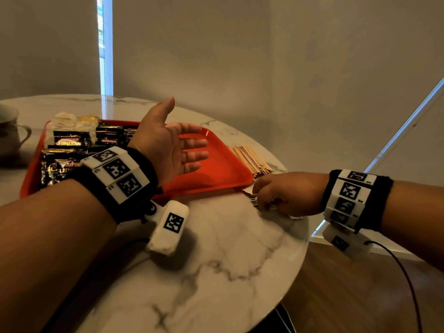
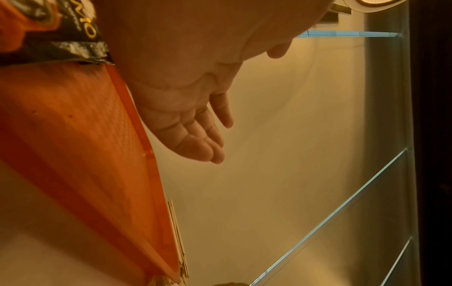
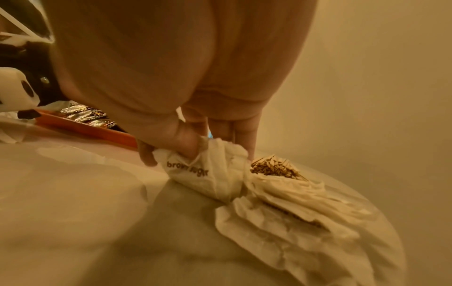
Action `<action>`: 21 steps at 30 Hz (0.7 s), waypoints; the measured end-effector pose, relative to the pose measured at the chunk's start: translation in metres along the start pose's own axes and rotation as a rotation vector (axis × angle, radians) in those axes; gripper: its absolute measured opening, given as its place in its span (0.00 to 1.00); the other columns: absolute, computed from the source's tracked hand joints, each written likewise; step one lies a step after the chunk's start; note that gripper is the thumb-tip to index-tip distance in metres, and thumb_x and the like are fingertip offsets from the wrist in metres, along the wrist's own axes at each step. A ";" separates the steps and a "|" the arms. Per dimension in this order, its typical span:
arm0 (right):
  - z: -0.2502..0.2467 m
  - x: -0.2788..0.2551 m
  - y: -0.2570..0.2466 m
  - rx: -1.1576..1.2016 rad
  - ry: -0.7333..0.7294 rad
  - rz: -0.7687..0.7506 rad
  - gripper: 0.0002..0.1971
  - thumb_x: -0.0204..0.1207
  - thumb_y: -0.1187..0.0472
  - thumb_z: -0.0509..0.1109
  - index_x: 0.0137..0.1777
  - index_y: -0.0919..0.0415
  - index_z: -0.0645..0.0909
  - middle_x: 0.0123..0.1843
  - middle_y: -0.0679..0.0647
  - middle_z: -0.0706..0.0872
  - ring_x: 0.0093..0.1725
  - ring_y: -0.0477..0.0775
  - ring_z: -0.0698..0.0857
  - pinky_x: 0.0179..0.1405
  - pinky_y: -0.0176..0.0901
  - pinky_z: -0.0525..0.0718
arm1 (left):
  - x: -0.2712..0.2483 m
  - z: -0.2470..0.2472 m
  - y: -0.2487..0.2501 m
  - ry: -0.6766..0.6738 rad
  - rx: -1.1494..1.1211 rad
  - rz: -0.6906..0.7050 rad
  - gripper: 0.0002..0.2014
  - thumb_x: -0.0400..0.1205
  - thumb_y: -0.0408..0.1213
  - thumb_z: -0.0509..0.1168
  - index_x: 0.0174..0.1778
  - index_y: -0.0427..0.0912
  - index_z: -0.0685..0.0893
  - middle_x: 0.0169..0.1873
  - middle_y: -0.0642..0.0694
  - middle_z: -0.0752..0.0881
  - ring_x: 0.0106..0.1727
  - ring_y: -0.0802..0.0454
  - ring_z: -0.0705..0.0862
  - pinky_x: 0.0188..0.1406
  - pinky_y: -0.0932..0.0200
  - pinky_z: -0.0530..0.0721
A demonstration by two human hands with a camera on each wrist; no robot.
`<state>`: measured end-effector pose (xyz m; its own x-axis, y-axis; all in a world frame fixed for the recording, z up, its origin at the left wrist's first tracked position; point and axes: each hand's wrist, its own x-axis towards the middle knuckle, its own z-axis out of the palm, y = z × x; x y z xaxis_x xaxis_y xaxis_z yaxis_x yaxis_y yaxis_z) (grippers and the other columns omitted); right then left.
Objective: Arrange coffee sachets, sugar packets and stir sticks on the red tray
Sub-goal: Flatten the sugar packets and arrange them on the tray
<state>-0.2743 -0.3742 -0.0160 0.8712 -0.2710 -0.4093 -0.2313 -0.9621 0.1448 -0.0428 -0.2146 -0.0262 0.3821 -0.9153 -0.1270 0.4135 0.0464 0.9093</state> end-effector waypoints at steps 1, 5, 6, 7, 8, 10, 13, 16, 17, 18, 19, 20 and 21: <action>-0.001 -0.001 -0.001 0.000 0.010 -0.003 0.12 0.78 0.63 0.70 0.58 0.49 0.87 0.71 0.47 0.77 0.65 0.52 0.79 0.61 0.44 0.80 | 0.000 0.000 0.000 0.001 0.002 -0.001 0.39 0.81 0.71 0.45 0.64 0.41 0.84 0.60 0.37 0.88 0.59 0.37 0.87 0.46 0.46 0.80; -0.001 -0.006 -0.005 -0.025 0.018 0.005 0.13 0.74 0.48 0.76 0.57 0.48 0.86 0.73 0.46 0.75 0.67 0.50 0.79 0.63 0.45 0.82 | 0.000 0.000 -0.001 0.001 0.006 -0.007 0.40 0.81 0.71 0.45 0.63 0.40 0.84 0.60 0.36 0.88 0.57 0.38 0.87 0.44 0.47 0.79; -0.001 -0.006 -0.006 -0.048 -0.004 0.014 0.16 0.73 0.45 0.78 0.58 0.48 0.85 0.74 0.45 0.74 0.67 0.49 0.78 0.63 0.46 0.82 | 0.000 0.000 -0.001 0.003 0.005 -0.008 0.40 0.81 0.71 0.45 0.63 0.40 0.84 0.60 0.36 0.88 0.58 0.37 0.87 0.44 0.47 0.79; -0.001 -0.005 -0.006 -0.071 -0.017 0.023 0.17 0.73 0.44 0.78 0.59 0.48 0.85 0.75 0.45 0.74 0.68 0.49 0.78 0.63 0.45 0.82 | 0.000 0.000 -0.001 0.006 0.006 -0.008 0.40 0.81 0.71 0.45 0.64 0.40 0.84 0.60 0.36 0.88 0.58 0.37 0.87 0.44 0.46 0.79; -0.001 -0.004 -0.006 -0.085 -0.016 0.024 0.18 0.73 0.45 0.79 0.60 0.48 0.85 0.75 0.46 0.74 0.68 0.49 0.78 0.63 0.44 0.83 | 0.000 -0.001 -0.001 0.008 0.007 -0.007 0.40 0.81 0.71 0.45 0.64 0.40 0.84 0.60 0.36 0.88 0.58 0.37 0.87 0.45 0.46 0.80; -0.001 -0.003 -0.005 -0.078 -0.001 0.011 0.18 0.73 0.46 0.79 0.60 0.48 0.84 0.74 0.46 0.75 0.67 0.50 0.78 0.62 0.45 0.84 | 0.000 -0.001 0.000 0.012 0.009 -0.005 0.40 0.81 0.71 0.45 0.64 0.40 0.84 0.60 0.36 0.88 0.59 0.37 0.87 0.46 0.45 0.80; -0.001 -0.002 -0.006 -0.062 0.005 -0.006 0.16 0.72 0.46 0.79 0.56 0.44 0.79 0.67 0.46 0.76 0.60 0.49 0.78 0.57 0.47 0.84 | 0.001 -0.001 0.000 0.009 0.007 -0.006 0.40 0.81 0.71 0.45 0.64 0.40 0.84 0.60 0.36 0.88 0.58 0.37 0.87 0.45 0.46 0.80; 0.003 -0.001 -0.006 -0.075 0.004 0.004 0.19 0.71 0.53 0.78 0.58 0.47 0.75 0.64 0.48 0.76 0.58 0.51 0.78 0.55 0.49 0.84 | 0.001 -0.001 0.000 0.002 0.013 -0.013 0.40 0.81 0.72 0.45 0.63 0.40 0.85 0.60 0.36 0.88 0.59 0.37 0.87 0.46 0.46 0.80; 0.004 -0.001 -0.006 -0.083 0.003 0.017 0.22 0.71 0.55 0.77 0.63 0.50 0.76 0.66 0.49 0.75 0.60 0.52 0.78 0.56 0.49 0.84 | 0.001 -0.001 0.000 0.002 0.015 -0.015 0.40 0.81 0.72 0.45 0.64 0.40 0.85 0.60 0.36 0.88 0.59 0.37 0.87 0.47 0.46 0.80; 0.005 0.000 -0.006 -0.080 0.015 0.027 0.24 0.72 0.57 0.75 0.68 0.51 0.75 0.67 0.50 0.75 0.61 0.53 0.78 0.57 0.50 0.84 | 0.001 -0.001 0.000 0.002 0.015 -0.016 0.40 0.81 0.72 0.45 0.64 0.40 0.85 0.60 0.36 0.88 0.59 0.37 0.87 0.47 0.46 0.80; 0.006 0.000 -0.006 -0.062 0.043 0.033 0.25 0.73 0.55 0.73 0.70 0.50 0.74 0.67 0.50 0.76 0.62 0.54 0.79 0.58 0.50 0.84 | 0.001 -0.001 0.000 0.002 0.015 -0.016 0.40 0.81 0.72 0.45 0.64 0.40 0.84 0.60 0.36 0.88 0.60 0.37 0.87 0.47 0.46 0.80; 0.006 0.000 -0.007 -0.041 0.072 0.038 0.24 0.75 0.52 0.70 0.71 0.49 0.73 0.66 0.50 0.76 0.62 0.55 0.80 0.58 0.51 0.84 | 0.001 -0.001 0.000 0.001 0.016 -0.017 0.40 0.81 0.72 0.45 0.64 0.40 0.84 0.60 0.36 0.88 0.60 0.37 0.87 0.47 0.46 0.80; 0.006 0.000 -0.006 -0.028 0.090 0.044 0.24 0.76 0.48 0.66 0.72 0.47 0.72 0.66 0.50 0.77 0.62 0.55 0.80 0.59 0.52 0.84 | 0.001 -0.001 0.000 0.001 0.017 -0.018 0.41 0.81 0.72 0.45 0.64 0.40 0.84 0.60 0.36 0.88 0.60 0.37 0.87 0.48 0.46 0.80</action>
<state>-0.2749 -0.3685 -0.0220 0.8963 -0.3074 -0.3197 -0.2587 -0.9478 0.1863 -0.0415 -0.2149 -0.0270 0.3755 -0.9156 -0.1439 0.4061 0.0230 0.9135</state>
